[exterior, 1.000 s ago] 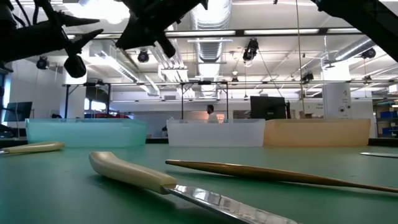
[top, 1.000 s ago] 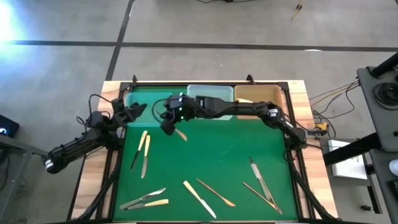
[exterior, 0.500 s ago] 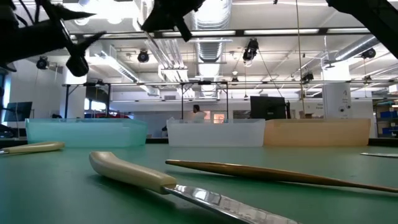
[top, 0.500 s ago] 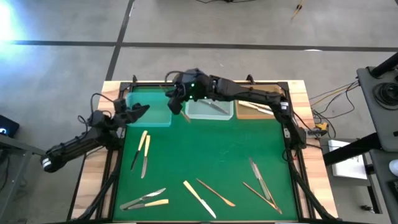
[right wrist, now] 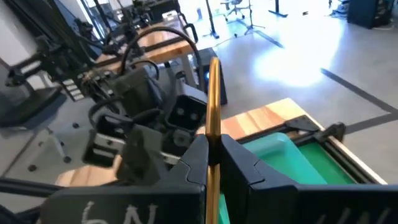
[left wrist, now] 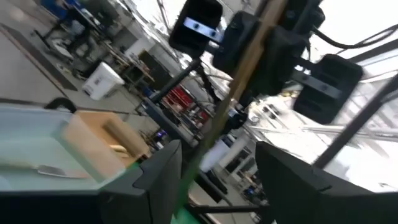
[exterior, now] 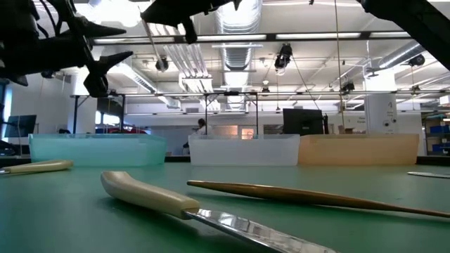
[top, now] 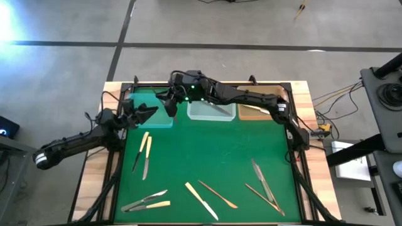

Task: Sort silverware by color (type)
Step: Put the gold knife into the blue bin

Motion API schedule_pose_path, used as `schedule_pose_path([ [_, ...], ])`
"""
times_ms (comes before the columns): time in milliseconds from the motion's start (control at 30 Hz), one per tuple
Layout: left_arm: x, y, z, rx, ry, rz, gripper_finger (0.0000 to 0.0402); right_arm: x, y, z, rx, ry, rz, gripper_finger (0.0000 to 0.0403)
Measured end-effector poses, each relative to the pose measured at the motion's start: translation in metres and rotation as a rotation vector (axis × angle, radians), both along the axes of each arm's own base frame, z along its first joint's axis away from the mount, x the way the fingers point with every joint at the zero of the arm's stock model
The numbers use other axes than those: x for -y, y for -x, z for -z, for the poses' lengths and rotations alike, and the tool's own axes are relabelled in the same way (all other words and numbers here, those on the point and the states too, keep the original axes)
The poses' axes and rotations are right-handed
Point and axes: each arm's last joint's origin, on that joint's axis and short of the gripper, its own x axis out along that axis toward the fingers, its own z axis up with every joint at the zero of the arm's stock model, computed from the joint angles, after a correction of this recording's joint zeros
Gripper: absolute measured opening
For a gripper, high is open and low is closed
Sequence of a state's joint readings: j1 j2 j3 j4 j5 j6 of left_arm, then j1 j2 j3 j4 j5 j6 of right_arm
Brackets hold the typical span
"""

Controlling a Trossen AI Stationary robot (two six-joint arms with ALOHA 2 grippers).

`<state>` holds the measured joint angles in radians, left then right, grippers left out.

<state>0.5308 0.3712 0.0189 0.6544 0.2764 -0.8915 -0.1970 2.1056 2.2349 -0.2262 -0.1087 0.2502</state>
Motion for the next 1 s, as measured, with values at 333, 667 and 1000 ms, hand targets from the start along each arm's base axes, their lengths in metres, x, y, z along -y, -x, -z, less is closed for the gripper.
schedule_pose_path([
  [333, -0.007, -0.013, -0.020, -0.053, -0.086, -0.020, 0.0178, 0.000, -0.013, 0.011, 0.071, -0.024, 0.004, 0.0012],
  [667, -0.019, -0.036, -0.055, -0.193, -0.215, -0.009, 0.0177, 0.000, -0.014, 0.012, 0.067, -0.014, -0.005, 0.0012],
  [1000, -0.026, -0.049, -0.080, -0.538, -0.160, 0.071, 0.0013, 0.001, -0.010, 0.009, 0.043, -0.004, 0.004, 0.0012],
])
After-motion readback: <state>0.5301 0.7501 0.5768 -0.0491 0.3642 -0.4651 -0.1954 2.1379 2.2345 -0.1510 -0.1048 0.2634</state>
